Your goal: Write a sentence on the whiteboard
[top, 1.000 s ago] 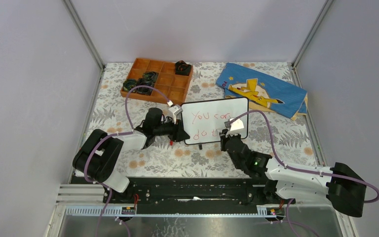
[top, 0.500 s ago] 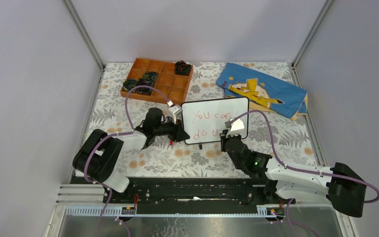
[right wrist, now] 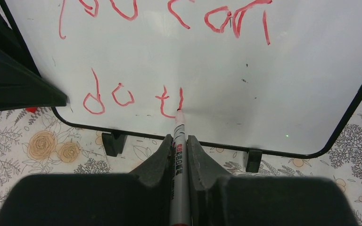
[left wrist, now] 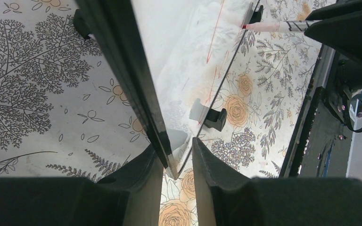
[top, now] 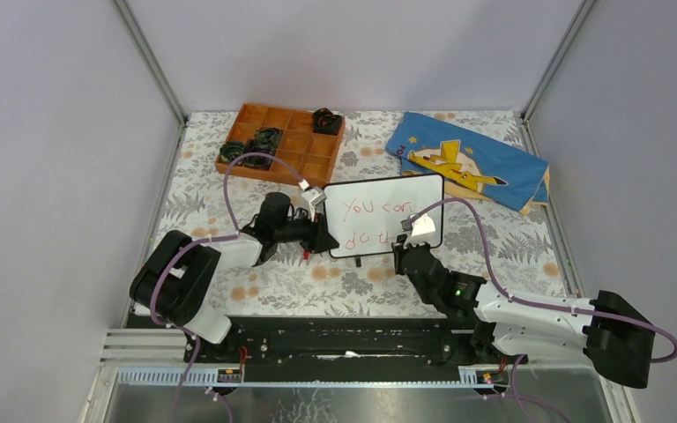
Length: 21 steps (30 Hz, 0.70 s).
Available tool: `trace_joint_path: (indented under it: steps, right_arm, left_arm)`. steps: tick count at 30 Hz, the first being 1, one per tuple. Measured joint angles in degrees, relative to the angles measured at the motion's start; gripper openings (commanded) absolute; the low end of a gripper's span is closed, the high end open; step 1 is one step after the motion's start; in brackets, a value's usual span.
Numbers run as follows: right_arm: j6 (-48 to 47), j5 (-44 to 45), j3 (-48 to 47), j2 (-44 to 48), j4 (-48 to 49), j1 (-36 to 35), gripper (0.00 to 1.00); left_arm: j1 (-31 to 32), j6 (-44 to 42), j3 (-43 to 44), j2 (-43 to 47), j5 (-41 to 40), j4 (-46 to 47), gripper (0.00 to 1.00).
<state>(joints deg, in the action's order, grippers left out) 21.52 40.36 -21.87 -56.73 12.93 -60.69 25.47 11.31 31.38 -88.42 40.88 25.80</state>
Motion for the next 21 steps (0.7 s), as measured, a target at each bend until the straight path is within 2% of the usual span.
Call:
trace_joint_path:
  steps: [21]
  right_arm:
    - [-0.15, -0.42, -0.13, 0.07, -0.76, 0.00, 0.00]
  left_arm:
    - [0.33, -0.48, 0.00, 0.00, -0.28, -0.20, 0.34]
